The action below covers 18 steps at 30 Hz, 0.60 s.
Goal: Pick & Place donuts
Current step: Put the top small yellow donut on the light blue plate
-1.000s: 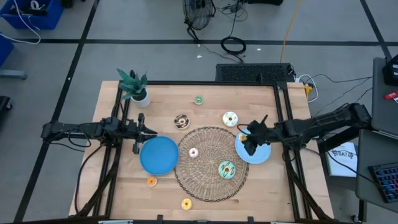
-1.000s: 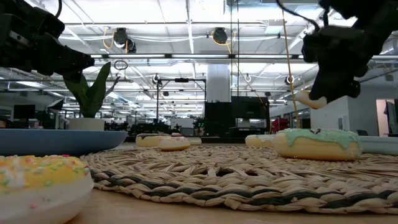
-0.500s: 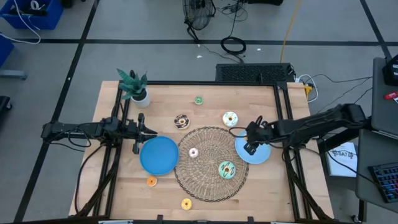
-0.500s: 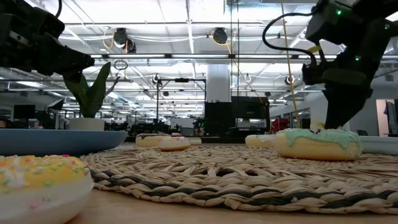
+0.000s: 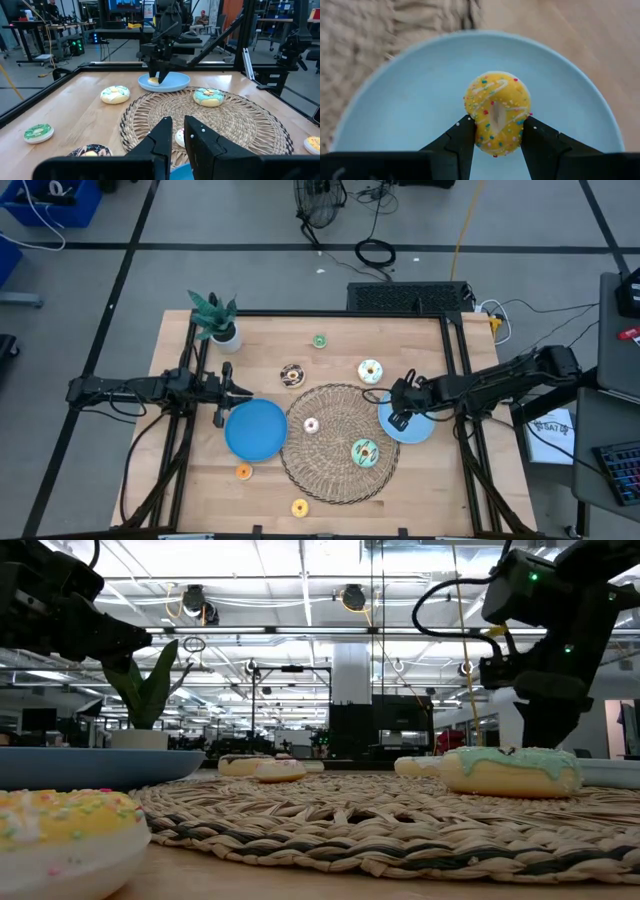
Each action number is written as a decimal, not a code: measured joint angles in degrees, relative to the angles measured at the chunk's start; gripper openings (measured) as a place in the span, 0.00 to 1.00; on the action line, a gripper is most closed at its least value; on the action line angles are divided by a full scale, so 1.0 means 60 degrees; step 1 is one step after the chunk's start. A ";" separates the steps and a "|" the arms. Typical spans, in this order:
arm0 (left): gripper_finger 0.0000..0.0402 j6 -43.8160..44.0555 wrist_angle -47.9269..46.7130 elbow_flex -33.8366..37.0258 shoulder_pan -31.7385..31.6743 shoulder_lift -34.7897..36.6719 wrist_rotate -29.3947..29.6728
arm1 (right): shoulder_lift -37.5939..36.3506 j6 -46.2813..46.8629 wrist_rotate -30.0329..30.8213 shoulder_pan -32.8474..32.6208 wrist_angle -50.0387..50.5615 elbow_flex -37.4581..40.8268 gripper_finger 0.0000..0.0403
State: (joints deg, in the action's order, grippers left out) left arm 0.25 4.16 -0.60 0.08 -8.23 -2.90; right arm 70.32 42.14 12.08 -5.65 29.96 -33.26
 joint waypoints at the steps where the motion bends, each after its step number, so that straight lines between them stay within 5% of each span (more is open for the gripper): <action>1: 0.13 0.0000 -0.0004 0.0000 0.0004 -0.0003 0.0000 | -0.0004 -0.0045 0.0002 0.0000 -0.0162 0.0000 0.33; 18: 0.13 0.0000 -0.0015 0.0000 0.0000 -0.0003 0.0000 | -0.0010 -0.0332 -0.0016 0.0000 -0.0809 0.0000 0.33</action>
State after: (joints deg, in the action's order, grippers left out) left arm 0.25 4.08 -0.60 0.08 -8.25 -2.90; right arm 70.26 40.15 11.99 -5.65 25.11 -33.26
